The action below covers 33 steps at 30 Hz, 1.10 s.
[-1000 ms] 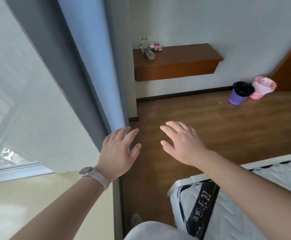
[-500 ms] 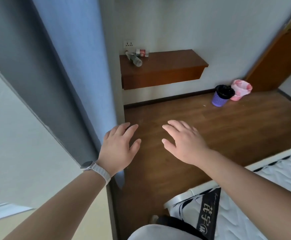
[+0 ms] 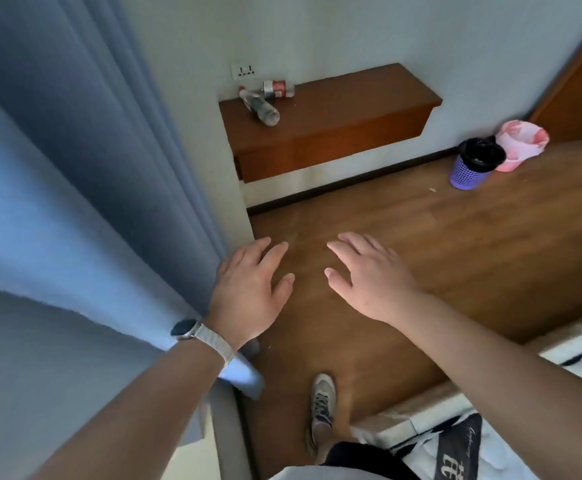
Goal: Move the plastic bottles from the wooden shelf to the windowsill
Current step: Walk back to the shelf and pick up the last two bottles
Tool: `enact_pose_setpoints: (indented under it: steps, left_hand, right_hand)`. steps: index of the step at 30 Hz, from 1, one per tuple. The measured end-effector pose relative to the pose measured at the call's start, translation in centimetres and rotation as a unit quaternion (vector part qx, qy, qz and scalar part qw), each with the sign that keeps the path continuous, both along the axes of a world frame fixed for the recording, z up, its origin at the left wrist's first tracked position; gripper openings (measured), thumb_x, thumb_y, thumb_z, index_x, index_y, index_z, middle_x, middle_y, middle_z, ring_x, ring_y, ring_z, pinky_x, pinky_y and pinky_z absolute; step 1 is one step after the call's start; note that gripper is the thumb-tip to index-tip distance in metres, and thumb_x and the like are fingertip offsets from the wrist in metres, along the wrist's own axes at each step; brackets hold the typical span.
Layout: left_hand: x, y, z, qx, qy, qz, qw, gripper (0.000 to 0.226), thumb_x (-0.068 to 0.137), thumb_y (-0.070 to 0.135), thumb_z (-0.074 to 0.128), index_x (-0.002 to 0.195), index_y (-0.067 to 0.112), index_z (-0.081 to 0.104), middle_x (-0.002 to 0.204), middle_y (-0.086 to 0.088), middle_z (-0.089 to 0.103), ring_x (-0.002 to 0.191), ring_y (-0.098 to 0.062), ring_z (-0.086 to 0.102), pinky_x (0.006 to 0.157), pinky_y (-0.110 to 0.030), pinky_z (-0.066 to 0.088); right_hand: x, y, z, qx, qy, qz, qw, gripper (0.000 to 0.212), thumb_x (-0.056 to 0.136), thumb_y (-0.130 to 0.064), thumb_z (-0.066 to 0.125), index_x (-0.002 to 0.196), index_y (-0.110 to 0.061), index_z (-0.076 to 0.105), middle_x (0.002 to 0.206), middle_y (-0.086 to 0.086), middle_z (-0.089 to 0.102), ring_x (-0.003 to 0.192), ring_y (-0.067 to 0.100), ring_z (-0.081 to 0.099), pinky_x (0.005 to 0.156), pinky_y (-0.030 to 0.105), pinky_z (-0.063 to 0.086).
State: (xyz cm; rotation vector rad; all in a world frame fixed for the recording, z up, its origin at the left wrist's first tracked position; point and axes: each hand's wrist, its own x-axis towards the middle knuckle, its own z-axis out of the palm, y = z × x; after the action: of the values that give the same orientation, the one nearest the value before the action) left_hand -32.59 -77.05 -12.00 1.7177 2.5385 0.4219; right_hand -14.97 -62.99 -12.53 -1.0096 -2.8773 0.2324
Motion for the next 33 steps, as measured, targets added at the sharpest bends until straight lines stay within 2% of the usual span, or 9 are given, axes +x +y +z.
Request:
enact_pose_setpoints:
  steps: [5, 9, 13, 18, 22, 25, 30, 33]
  left_hand:
    - [-1.7, 8.5, 0.8, -0.02, 0.048, -0.003, 0.999, 0.059, 0.095, 0.06, 0.047, 0.148, 0.034, 0.043, 0.154, 0.001, 0.046, 0.14, -0.026, 0.043, 0.111, -0.048, 0.037]
    - [-2.8, 13.4, 2.1, -0.018, 0.063, -0.019, 0.998, 0.061, 0.094, 0.062, 0.045, 0.148, 0.035, 0.042, 0.153, 0.001, 0.046, 0.14, -0.026, 0.043, 0.11, -0.046, 0.036]
    - [-4.5, 17.3, 2.8, -0.032, 0.059, -0.036, 0.997, 0.064, 0.094, 0.065, 0.037, 0.151, 0.034, 0.037, 0.155, 0.001, 0.044, 0.142, -0.024, 0.04, 0.113, -0.046, 0.035]
    - [-6.3, 21.7, 3.8, -0.021, 0.065, -0.05, 0.996, 0.07, 0.09, 0.066, 0.03, 0.148, 0.03, 0.044, 0.152, -0.002, 0.048, 0.139, -0.027, 0.044, 0.11, -0.048, 0.038]
    - [-7.9, 25.4, 3.4, -0.018, 0.062, -0.063, 0.996, 0.065, 0.092, 0.063, 0.036, 0.144, 0.027, 0.049, 0.148, -0.005, 0.052, 0.136, -0.029, 0.047, 0.107, -0.05, 0.039]
    - [-9.7, 28.5, 2.3, -0.006, 0.058, -0.079, 0.995, 0.058, 0.095, 0.057, 0.047, 0.144, 0.026, 0.051, 0.147, -0.005, 0.053, 0.135, -0.028, 0.048, 0.107, -0.048, 0.039]
    - [-14.2, 34.4, 0.9, -0.004, 0.046, -0.084, 0.995, 0.059, 0.096, 0.059, 0.044, 0.145, 0.026, 0.05, 0.148, -0.005, 0.052, 0.137, -0.028, 0.047, 0.109, -0.047, 0.038]
    - [-17.8, 38.0, 0.1, -0.003, 0.032, -0.088, 0.996, 0.057, 0.099, 0.057, 0.044, 0.147, 0.027, 0.047, 0.151, -0.004, 0.05, 0.139, -0.027, 0.043, 0.111, -0.046, 0.035]
  right_hand:
    - [-1.1, 7.3, 0.9, -0.005, -0.009, -0.015, 1.0, 0.056, 0.095, -0.055, 0.031, 0.14, -0.025, 0.046, 0.146, 0.002, 0.047, 0.133, 0.025, 0.044, 0.1, 0.044, 0.043]
    - [-1.4, 12.1, 2.1, 0.006, 0.001, -0.03, 1.0, 0.052, 0.097, -0.052, 0.037, 0.142, -0.026, 0.045, 0.149, 0.0, 0.044, 0.136, 0.022, 0.04, 0.105, 0.041, 0.039]
    - [-1.9, 15.7, 3.0, -0.002, 0.002, -0.049, 0.999, 0.054, 0.097, -0.056, 0.034, 0.144, -0.029, 0.04, 0.152, -0.002, 0.04, 0.139, 0.021, 0.037, 0.11, 0.041, 0.033]
    - [-2.2, 19.3, 3.0, -0.03, 0.01, -0.07, 0.997, 0.059, 0.095, -0.061, 0.031, 0.146, -0.032, 0.036, 0.155, -0.005, 0.036, 0.143, 0.019, 0.03, 0.113, 0.043, 0.029]
    - [-3.4, 22.8, 2.5, -0.031, 0.0, -0.08, 0.996, 0.057, 0.097, -0.06, 0.037, 0.146, -0.032, 0.036, 0.155, -0.005, 0.035, 0.143, 0.019, 0.029, 0.113, 0.042, 0.028]
    - [-5.0, 25.6, 2.3, -0.027, -0.011, -0.079, 0.996, 0.059, 0.095, -0.061, 0.033, 0.147, -0.032, 0.034, 0.155, -0.004, 0.034, 0.144, 0.02, 0.029, 0.114, 0.043, 0.028]
    - [-9.5, 31.5, 2.3, -0.03, -0.027, -0.079, 0.996, 0.066, 0.091, -0.066, 0.021, 0.147, -0.032, 0.033, 0.156, -0.004, 0.033, 0.144, 0.02, 0.027, 0.114, 0.044, 0.027]
    - [-12.7, 35.0, 2.3, -0.006, -0.033, -0.076, 0.997, 0.064, 0.093, -0.062, 0.023, 0.146, -0.029, 0.037, 0.153, -0.002, 0.039, 0.141, 0.022, 0.033, 0.112, 0.043, 0.03]
